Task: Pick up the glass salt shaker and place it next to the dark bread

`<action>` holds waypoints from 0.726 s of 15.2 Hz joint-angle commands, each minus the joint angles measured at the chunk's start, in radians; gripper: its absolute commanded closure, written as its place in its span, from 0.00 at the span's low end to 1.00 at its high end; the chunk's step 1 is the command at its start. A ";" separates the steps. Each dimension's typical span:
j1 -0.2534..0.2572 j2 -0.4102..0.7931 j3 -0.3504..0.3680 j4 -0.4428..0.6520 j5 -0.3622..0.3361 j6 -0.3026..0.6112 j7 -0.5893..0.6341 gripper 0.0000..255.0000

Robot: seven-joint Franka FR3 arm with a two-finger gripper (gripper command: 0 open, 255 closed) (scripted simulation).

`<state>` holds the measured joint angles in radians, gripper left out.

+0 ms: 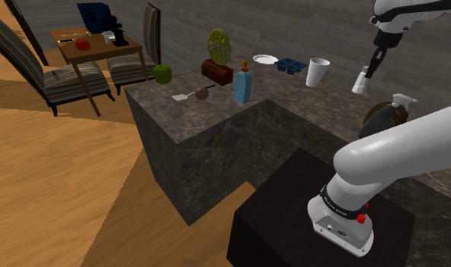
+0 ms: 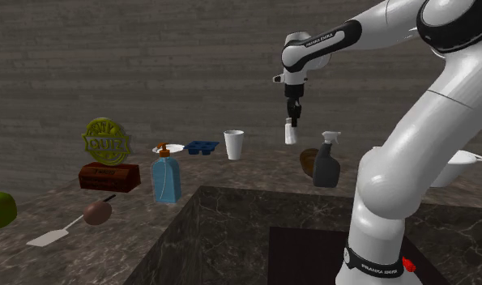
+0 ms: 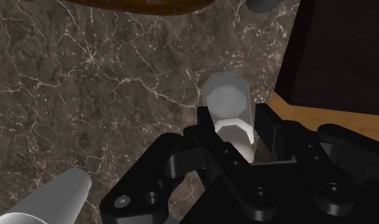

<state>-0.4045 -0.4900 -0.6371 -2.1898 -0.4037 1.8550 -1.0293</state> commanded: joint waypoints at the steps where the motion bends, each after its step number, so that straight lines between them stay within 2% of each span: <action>1: -0.025 -0.037 -0.016 -0.021 -0.025 -0.006 -0.031 1.00; 11: -0.151 -0.188 -0.123 -0.056 -0.140 -0.052 -0.219 1.00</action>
<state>-0.5467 -0.6715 -0.7431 -2.2524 -0.5339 1.8065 -1.2231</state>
